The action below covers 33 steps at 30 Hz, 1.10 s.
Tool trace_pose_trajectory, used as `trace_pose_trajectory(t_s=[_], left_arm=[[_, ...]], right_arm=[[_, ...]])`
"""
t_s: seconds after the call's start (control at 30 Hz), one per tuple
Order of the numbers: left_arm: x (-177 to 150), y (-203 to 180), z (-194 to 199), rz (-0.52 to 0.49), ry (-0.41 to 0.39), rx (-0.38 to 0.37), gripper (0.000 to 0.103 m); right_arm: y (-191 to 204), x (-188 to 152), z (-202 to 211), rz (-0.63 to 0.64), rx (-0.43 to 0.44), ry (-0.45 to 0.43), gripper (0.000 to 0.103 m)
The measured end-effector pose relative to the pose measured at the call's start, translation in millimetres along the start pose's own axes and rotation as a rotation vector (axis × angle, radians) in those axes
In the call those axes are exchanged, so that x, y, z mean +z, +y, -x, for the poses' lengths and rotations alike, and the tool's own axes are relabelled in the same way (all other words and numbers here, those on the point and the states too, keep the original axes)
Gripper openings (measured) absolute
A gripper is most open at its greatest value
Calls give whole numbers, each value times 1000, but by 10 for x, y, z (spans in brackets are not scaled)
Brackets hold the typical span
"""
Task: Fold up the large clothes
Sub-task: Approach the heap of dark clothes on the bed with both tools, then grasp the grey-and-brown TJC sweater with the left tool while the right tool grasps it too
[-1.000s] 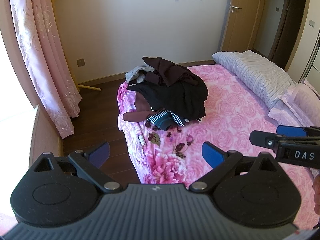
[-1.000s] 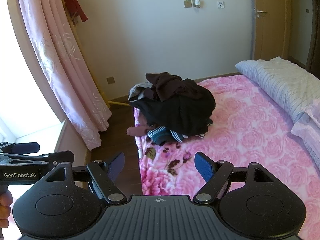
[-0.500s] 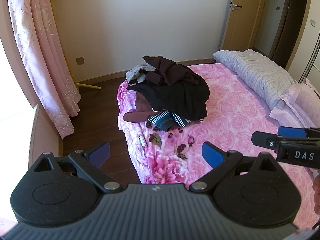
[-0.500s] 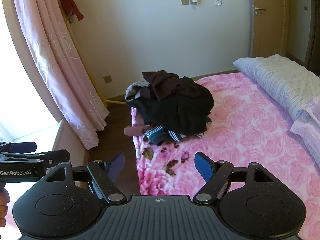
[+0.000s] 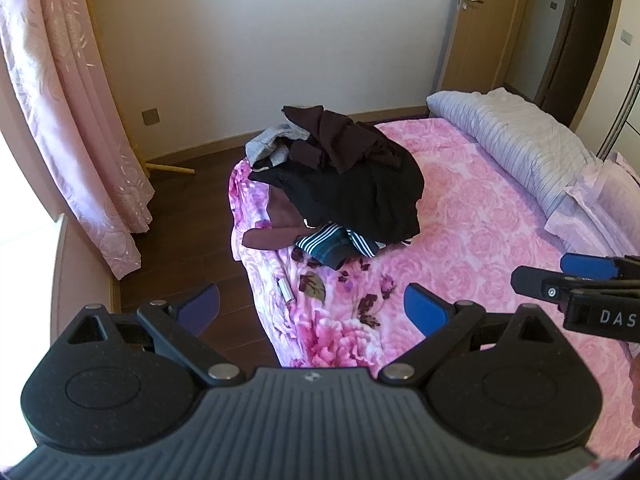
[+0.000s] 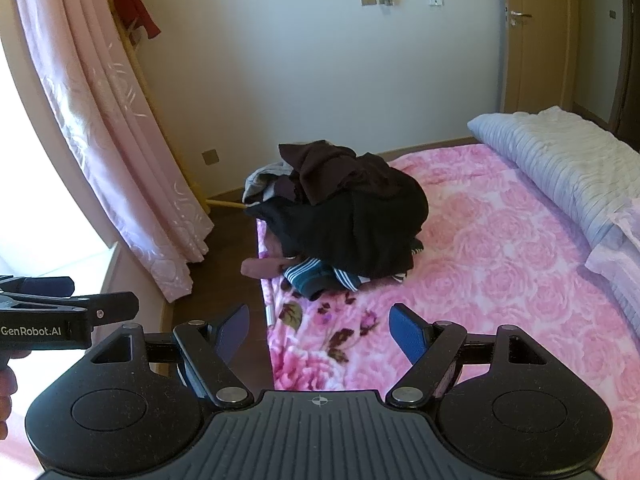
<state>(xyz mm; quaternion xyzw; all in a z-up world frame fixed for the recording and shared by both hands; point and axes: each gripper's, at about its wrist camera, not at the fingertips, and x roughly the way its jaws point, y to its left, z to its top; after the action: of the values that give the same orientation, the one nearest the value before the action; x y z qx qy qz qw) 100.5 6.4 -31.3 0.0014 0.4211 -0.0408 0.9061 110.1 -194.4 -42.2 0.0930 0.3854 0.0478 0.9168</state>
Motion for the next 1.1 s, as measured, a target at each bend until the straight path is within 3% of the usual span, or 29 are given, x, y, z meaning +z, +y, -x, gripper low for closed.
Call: trace_pose_trajectory(t_s=[0.23, 0.57, 0.87, 1.1], left_arm=[[316, 202, -579, -1, 69, -36, 97], [1104, 677, -1843, -6, 107, -66, 97], [1887, 904, -3011, -135, 80, -49, 91], [2087, 893, -3738, -225, 94, -95, 82]], right_arm=[[-116, 217, -493, -53, 32, 48, 74], [-141, 901, -1683, -66, -49, 54, 74], [-14, 1607, -2745, -20, -93, 22, 74], [77, 1823, -3499, 46, -101, 45, 74]])
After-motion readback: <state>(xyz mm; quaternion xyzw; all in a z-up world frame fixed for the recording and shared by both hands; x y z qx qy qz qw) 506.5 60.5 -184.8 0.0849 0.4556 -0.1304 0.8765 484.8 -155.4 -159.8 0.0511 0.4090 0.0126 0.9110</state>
